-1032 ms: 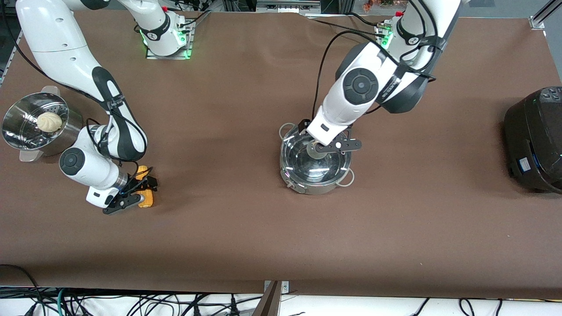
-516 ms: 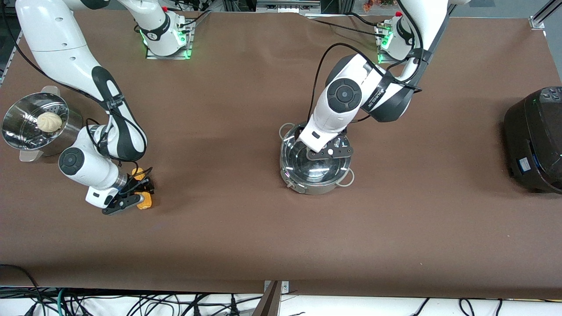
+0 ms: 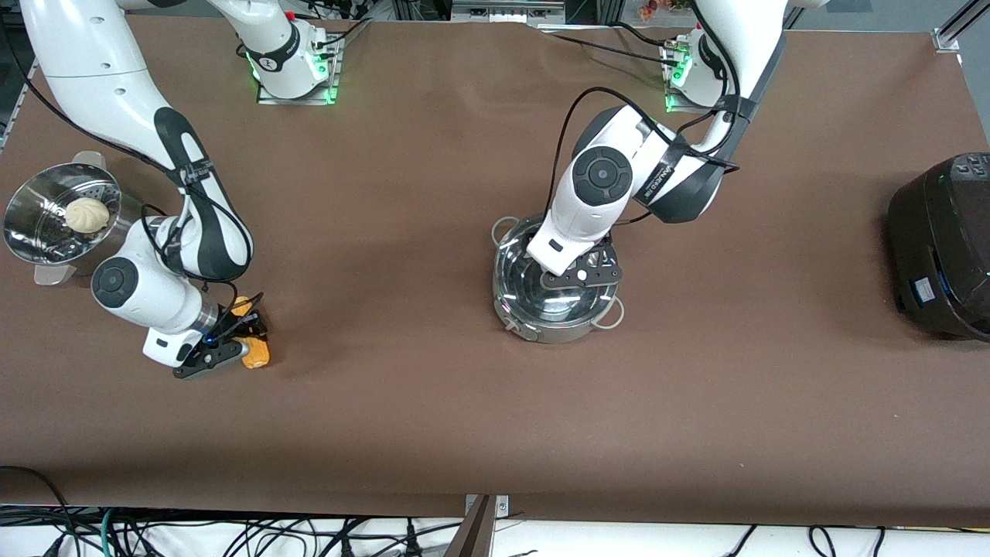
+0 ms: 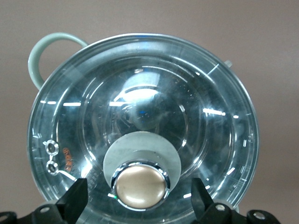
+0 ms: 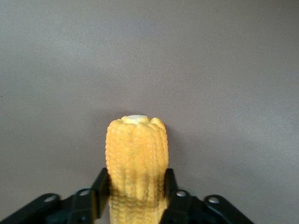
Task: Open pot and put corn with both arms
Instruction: 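Lower the left gripper onto the glass lid knob and grasp it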
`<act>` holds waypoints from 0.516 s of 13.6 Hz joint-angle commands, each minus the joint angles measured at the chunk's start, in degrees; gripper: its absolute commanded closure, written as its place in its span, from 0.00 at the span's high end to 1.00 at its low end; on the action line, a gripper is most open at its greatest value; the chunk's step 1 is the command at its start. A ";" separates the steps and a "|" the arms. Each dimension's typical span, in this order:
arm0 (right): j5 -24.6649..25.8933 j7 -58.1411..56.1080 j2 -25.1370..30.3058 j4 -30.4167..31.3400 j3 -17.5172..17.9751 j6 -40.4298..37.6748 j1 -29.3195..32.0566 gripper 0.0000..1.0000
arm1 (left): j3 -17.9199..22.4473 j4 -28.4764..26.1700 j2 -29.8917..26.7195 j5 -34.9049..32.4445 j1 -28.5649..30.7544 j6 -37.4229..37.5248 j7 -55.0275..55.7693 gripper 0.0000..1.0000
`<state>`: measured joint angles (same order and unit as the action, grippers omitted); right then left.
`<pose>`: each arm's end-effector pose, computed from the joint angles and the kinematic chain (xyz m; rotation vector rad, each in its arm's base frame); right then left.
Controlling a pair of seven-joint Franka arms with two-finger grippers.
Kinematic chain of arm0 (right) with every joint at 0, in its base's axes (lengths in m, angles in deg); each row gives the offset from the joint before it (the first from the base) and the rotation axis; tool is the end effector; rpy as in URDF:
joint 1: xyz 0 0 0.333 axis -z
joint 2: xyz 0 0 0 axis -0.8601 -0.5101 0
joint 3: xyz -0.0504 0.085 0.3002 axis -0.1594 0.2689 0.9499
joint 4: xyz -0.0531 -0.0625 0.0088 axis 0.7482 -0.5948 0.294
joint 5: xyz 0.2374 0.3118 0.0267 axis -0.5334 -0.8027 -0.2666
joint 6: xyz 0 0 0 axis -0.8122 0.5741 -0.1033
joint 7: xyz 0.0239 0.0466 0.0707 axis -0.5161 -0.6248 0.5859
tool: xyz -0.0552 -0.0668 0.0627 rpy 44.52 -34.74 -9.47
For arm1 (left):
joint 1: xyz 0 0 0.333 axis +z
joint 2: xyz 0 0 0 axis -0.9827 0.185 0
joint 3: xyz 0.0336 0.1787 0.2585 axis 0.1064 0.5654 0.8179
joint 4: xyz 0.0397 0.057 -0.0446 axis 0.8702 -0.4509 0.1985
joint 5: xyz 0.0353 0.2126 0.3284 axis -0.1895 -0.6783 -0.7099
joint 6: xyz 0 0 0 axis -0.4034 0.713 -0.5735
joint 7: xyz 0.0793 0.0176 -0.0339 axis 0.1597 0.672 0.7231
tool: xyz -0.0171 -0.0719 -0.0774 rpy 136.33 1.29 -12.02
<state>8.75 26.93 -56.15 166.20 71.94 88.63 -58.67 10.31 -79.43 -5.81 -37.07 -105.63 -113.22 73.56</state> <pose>0.6771 0.0117 0.2074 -3.0319 -0.6533 -0.1112 0.5605 -0.3912 0.3466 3.0891 0.1884 -0.1696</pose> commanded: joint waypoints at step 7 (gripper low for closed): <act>-1.10 -0.83 3.73 -0.35 0.47 -5.52 0.21 0.15 | 0.74 2.05 1.62 -2.84 -0.87 -1.33 0.90 0.86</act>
<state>8.74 26.93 -55.20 165.85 71.96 86.57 -58.68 10.47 -79.38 -5.26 -38.18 -105.64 -114.90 73.56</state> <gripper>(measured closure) 0.700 0.128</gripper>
